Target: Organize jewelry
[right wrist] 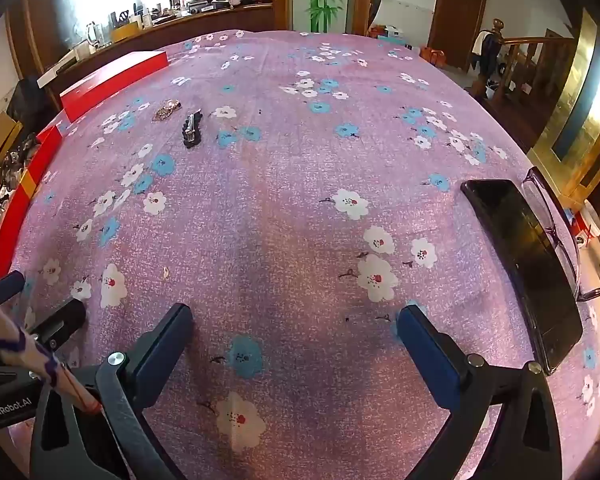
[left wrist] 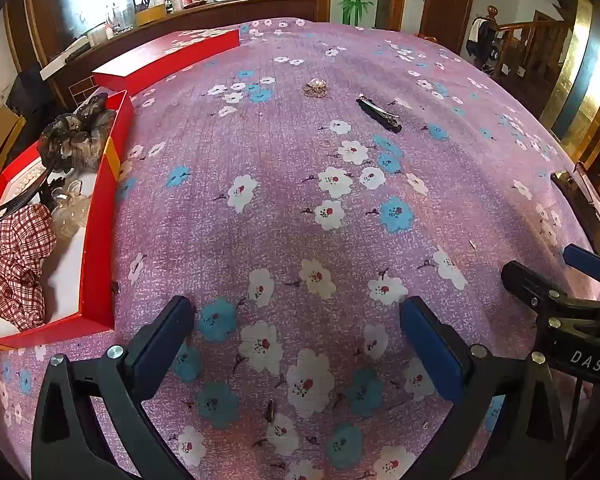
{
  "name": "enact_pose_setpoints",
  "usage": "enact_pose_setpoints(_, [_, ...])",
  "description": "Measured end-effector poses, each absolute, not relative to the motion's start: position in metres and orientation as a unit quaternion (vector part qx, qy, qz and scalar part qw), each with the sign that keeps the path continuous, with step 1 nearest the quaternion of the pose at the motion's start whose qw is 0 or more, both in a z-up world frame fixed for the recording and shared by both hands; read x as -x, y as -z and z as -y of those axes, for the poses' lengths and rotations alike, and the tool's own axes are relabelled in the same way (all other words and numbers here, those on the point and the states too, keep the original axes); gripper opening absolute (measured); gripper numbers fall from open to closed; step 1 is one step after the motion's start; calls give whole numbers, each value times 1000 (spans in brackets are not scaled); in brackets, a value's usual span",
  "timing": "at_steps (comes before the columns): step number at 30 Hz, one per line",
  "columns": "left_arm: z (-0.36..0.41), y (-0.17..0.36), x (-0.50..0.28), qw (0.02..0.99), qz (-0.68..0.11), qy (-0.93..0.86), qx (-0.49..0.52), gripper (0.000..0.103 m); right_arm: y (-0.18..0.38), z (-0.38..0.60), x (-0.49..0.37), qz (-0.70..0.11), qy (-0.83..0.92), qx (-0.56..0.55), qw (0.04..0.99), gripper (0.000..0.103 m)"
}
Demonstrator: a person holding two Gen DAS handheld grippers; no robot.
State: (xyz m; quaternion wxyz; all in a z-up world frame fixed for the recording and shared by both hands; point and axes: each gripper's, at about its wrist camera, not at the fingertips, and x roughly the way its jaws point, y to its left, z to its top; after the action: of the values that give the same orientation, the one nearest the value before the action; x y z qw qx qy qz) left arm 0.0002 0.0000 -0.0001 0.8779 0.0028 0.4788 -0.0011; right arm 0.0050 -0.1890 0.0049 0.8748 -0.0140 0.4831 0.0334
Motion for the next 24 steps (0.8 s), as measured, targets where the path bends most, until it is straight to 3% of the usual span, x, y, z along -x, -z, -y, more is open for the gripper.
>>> enact_pose_setpoints(24, [-2, 0, 2, 879, -478, 1, -3, 103, -6, 187, -5, -482, -32, 17, 875, 103])
